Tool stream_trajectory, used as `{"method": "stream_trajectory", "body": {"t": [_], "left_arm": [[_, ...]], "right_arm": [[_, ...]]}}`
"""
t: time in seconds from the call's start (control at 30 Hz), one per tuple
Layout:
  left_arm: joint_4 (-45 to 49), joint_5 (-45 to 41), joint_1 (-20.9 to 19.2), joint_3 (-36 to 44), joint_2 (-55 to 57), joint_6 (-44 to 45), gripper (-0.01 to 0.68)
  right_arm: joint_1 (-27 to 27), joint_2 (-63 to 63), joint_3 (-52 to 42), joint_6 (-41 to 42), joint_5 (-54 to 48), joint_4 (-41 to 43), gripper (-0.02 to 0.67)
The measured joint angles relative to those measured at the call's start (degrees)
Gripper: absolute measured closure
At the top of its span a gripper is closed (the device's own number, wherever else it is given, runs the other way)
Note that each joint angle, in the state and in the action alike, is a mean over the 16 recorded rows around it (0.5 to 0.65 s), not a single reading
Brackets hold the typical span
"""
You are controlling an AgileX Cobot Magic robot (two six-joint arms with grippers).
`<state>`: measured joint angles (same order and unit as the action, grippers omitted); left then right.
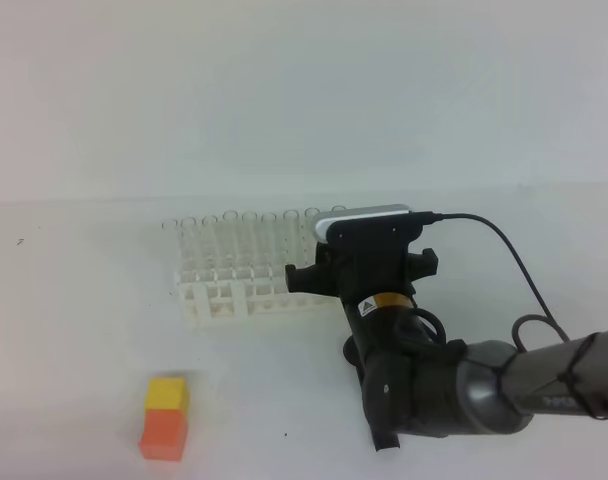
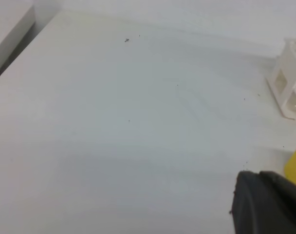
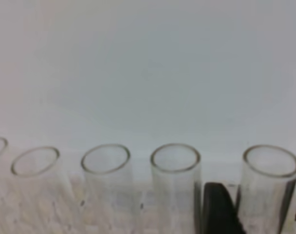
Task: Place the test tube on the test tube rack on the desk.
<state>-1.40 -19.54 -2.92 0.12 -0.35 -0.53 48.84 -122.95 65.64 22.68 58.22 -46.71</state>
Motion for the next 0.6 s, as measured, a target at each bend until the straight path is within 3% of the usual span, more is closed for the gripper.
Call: {"method": "stream_trajectory", "body": {"t": [0.6], "left_arm": [[0.00, 0.00, 0.00, 0.00, 0.00, 0.00, 0.674]], "right_arm": [[-0.17, 1.44, 0.00, -0.61, -0.30, 1.27, 0.312]]}}
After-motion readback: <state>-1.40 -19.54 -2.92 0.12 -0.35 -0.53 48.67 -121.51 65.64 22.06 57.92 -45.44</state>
